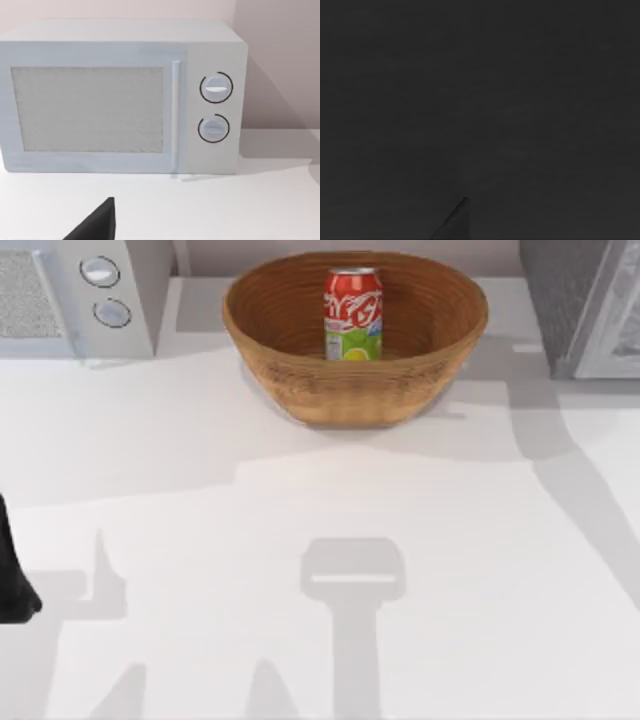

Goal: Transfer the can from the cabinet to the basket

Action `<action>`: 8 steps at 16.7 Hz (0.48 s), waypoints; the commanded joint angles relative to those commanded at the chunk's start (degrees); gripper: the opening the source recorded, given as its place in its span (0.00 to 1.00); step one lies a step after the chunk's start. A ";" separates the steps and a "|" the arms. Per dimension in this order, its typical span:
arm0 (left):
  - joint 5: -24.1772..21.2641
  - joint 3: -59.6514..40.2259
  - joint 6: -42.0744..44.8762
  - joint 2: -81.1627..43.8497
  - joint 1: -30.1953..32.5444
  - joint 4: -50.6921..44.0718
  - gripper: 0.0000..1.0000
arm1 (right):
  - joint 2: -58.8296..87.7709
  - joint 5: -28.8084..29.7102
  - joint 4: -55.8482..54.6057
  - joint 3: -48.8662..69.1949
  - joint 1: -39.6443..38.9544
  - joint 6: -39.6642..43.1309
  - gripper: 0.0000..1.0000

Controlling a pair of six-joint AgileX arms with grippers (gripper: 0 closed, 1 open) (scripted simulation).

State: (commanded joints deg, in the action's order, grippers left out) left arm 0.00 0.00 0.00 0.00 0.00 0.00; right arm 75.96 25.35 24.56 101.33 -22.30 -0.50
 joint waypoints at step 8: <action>0.00 0.00 0.00 0.00 0.00 0.00 1.00 | 4.18 -2.80 -1.57 2.97 2.57 0.09 1.00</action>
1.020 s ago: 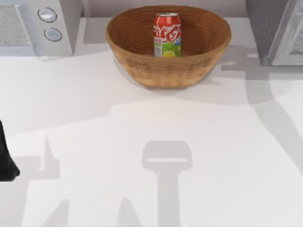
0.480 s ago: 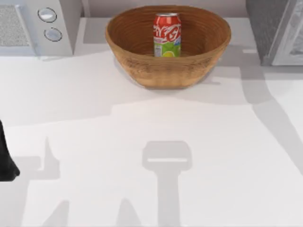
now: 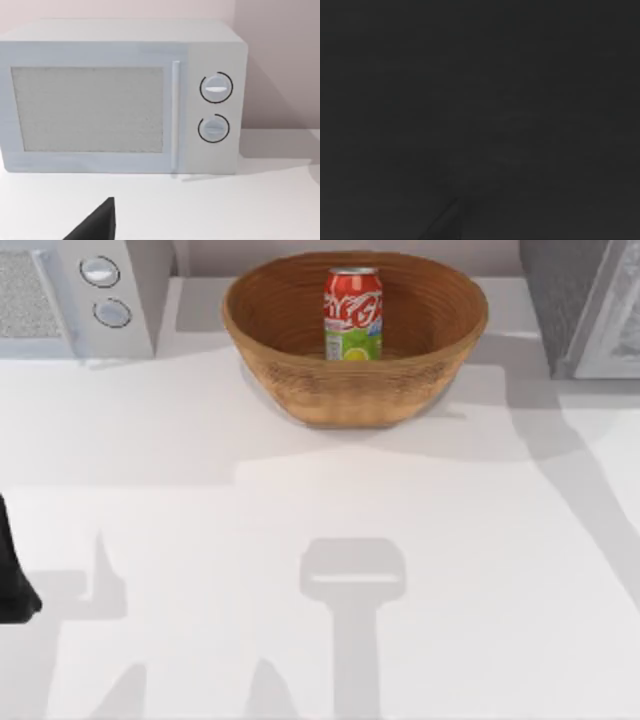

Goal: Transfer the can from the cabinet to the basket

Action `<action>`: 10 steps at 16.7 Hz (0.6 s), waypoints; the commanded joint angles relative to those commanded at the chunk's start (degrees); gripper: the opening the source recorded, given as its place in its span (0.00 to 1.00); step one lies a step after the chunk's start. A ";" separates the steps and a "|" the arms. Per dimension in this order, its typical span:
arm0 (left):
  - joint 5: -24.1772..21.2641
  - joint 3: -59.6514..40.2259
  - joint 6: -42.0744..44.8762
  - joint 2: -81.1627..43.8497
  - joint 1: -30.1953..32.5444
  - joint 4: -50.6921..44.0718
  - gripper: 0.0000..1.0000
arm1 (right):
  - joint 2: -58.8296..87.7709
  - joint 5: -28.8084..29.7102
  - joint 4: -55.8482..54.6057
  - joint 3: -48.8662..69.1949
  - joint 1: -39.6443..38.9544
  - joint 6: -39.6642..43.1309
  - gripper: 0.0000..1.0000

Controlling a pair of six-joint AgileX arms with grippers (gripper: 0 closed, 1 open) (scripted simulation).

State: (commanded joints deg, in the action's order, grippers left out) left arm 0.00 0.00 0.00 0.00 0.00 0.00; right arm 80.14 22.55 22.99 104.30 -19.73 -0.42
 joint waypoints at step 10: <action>0.00 0.00 0.00 0.00 0.00 0.00 1.00 | -17.42 -5.00 -4.54 -25.20 4.53 0.19 1.00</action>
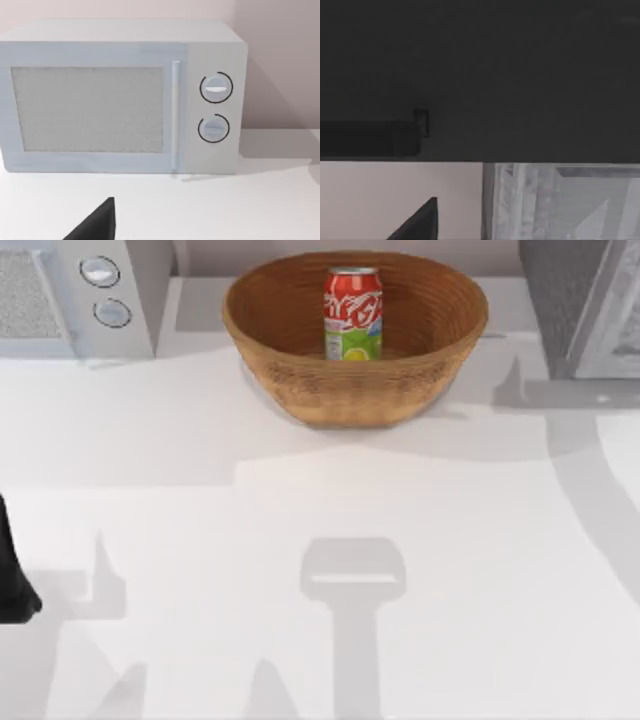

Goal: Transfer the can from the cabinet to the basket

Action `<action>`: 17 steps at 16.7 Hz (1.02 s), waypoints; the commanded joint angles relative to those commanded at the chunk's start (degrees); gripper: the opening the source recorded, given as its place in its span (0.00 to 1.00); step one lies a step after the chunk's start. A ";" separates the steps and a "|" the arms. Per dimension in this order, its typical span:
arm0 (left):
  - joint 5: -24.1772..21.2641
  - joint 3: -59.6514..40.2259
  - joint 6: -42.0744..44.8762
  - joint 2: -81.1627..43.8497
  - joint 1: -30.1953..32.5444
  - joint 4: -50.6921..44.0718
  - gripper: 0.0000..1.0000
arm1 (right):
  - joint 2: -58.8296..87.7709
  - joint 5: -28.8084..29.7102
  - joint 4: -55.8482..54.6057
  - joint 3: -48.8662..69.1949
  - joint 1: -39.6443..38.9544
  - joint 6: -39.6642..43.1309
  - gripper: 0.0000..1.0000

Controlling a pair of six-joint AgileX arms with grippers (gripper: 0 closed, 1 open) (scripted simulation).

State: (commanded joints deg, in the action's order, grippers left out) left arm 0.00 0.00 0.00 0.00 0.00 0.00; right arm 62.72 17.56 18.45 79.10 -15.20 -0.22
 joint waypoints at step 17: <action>0.00 0.00 0.00 0.00 0.00 0.00 1.00 | -60.65 -16.95 -17.97 -76.67 14.65 0.19 1.00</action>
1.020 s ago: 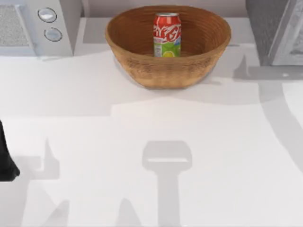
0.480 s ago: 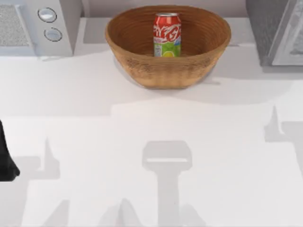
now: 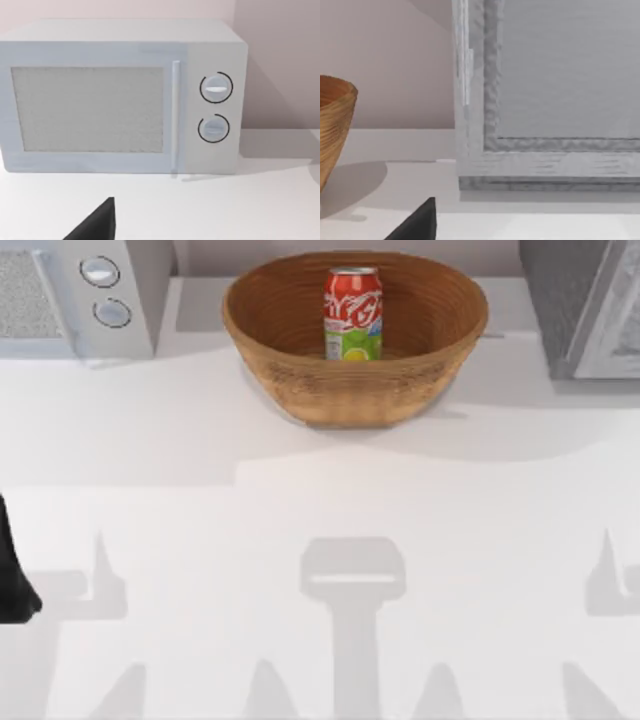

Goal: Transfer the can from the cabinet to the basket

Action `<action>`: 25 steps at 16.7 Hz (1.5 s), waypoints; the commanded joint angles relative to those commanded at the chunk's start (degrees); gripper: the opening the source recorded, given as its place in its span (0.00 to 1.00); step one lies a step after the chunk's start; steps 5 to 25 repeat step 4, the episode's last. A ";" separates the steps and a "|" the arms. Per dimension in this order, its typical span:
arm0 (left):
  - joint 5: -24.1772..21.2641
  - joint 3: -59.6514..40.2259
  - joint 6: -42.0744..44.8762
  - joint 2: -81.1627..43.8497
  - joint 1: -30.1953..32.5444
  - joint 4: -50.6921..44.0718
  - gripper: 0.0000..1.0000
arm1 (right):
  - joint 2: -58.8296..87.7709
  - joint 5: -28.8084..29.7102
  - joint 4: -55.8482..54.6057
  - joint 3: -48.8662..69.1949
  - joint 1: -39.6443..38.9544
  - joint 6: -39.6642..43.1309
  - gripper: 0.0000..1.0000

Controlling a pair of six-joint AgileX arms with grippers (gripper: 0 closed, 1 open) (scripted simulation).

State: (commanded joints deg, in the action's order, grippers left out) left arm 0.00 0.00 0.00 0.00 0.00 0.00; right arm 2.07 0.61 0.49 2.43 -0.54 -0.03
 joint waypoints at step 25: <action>0.00 0.00 0.00 0.00 0.00 0.00 1.00 | -2.06 -0.61 -0.49 -2.43 0.55 0.03 1.00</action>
